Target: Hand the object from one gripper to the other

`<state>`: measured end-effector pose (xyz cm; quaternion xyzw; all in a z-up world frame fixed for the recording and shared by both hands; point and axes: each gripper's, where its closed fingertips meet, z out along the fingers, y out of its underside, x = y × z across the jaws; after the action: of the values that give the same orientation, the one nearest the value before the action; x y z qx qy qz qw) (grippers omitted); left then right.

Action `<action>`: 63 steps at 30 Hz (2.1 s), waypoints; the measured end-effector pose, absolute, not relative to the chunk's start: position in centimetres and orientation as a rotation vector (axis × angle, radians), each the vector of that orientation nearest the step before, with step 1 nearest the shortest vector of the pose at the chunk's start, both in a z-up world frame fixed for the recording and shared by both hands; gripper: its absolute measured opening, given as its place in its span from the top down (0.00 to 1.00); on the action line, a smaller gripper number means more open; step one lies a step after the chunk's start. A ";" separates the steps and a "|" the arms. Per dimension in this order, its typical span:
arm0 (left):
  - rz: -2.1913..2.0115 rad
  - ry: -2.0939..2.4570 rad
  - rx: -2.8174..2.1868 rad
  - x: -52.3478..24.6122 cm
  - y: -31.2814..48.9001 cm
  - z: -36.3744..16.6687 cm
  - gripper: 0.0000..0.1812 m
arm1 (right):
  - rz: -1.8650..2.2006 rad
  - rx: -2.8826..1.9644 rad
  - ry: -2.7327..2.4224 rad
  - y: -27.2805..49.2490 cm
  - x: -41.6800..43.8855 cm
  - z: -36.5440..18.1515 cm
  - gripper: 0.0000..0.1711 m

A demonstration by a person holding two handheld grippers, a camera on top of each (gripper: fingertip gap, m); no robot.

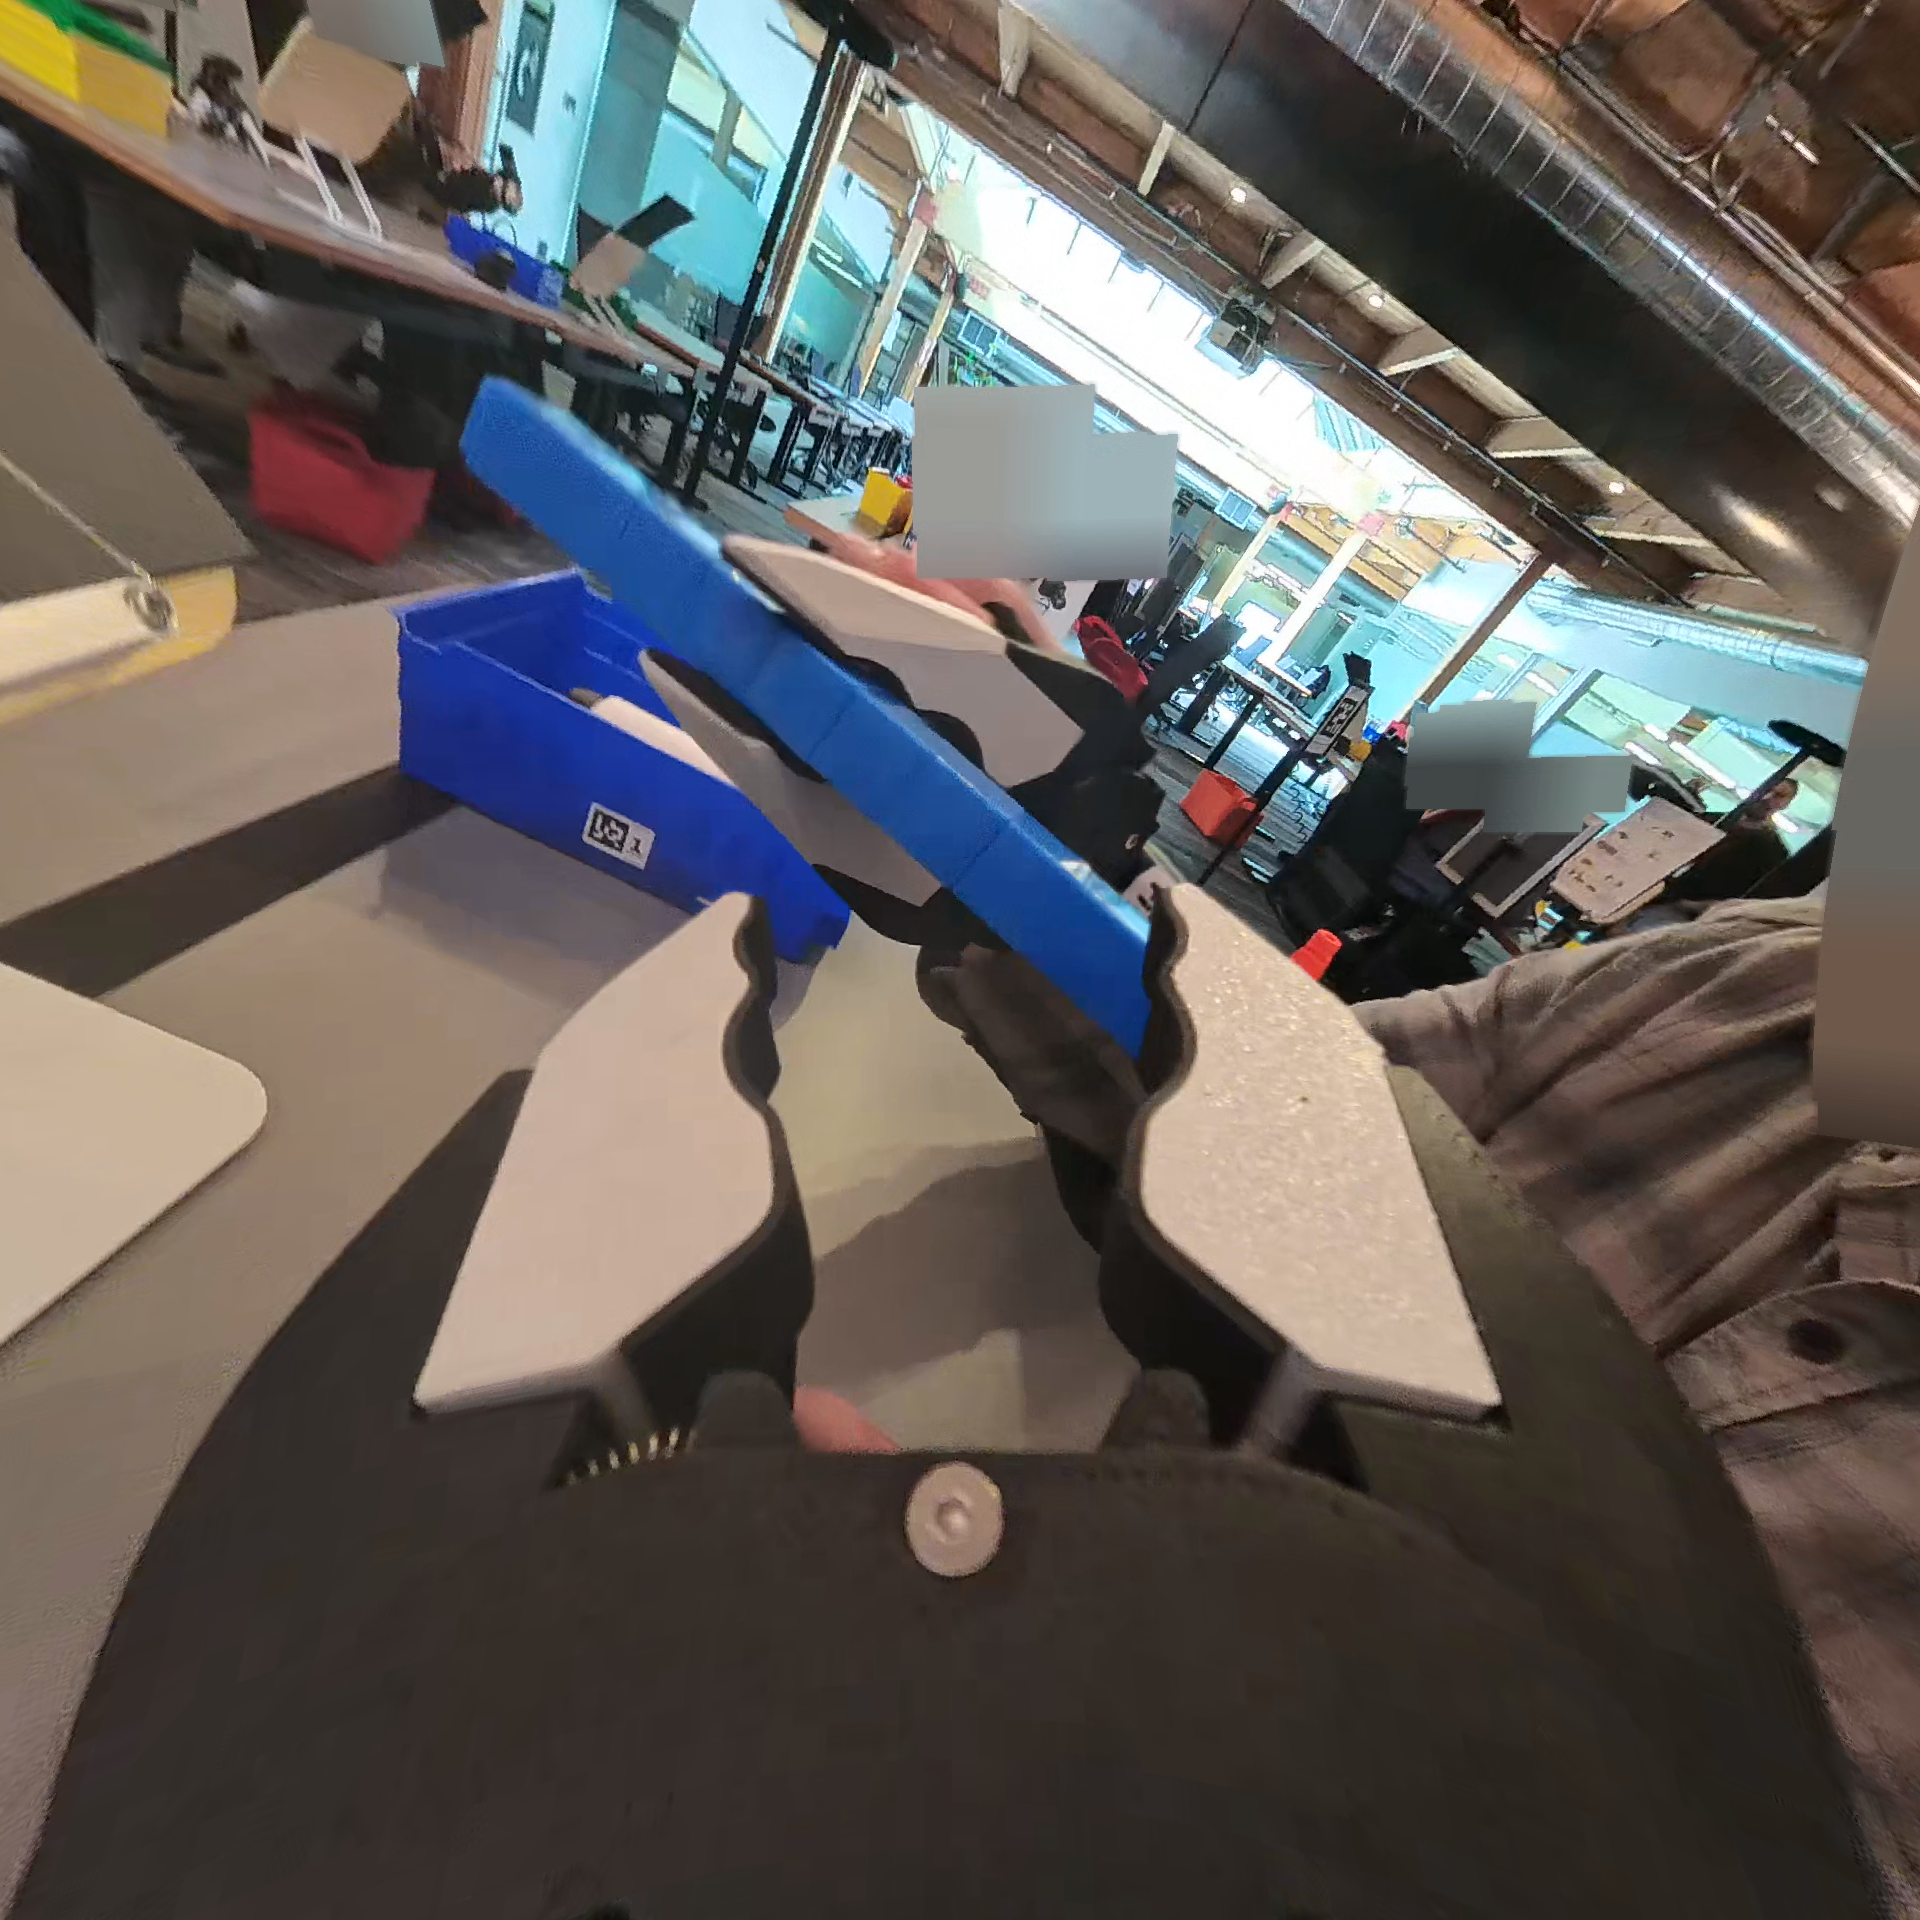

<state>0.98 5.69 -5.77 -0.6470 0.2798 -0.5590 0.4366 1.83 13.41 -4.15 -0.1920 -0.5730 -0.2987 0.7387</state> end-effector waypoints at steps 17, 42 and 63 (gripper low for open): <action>-1.550 0.761 -1.674 4.8 4.9 -10.4 0.84 | -0.689 -0.267 -1.208 11.7 -1.3 -5.9 0.88; -1.161 0.670 -1.427 -0.4 8.3 -6.5 0.87 | 0.089 -0.697 -1.268 10.9 1.7 -3.1 0.79; -0.929 0.905 -1.321 2.8 7.3 -9.6 0.87 | 1.364 -1.061 -1.078 7.7 -0.3 -2.5 0.85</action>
<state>2.81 7.30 -9.58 -0.5700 0.3908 -0.4009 0.6014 -0.33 7.69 -2.54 -0.4434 -0.4506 0.5702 0.5246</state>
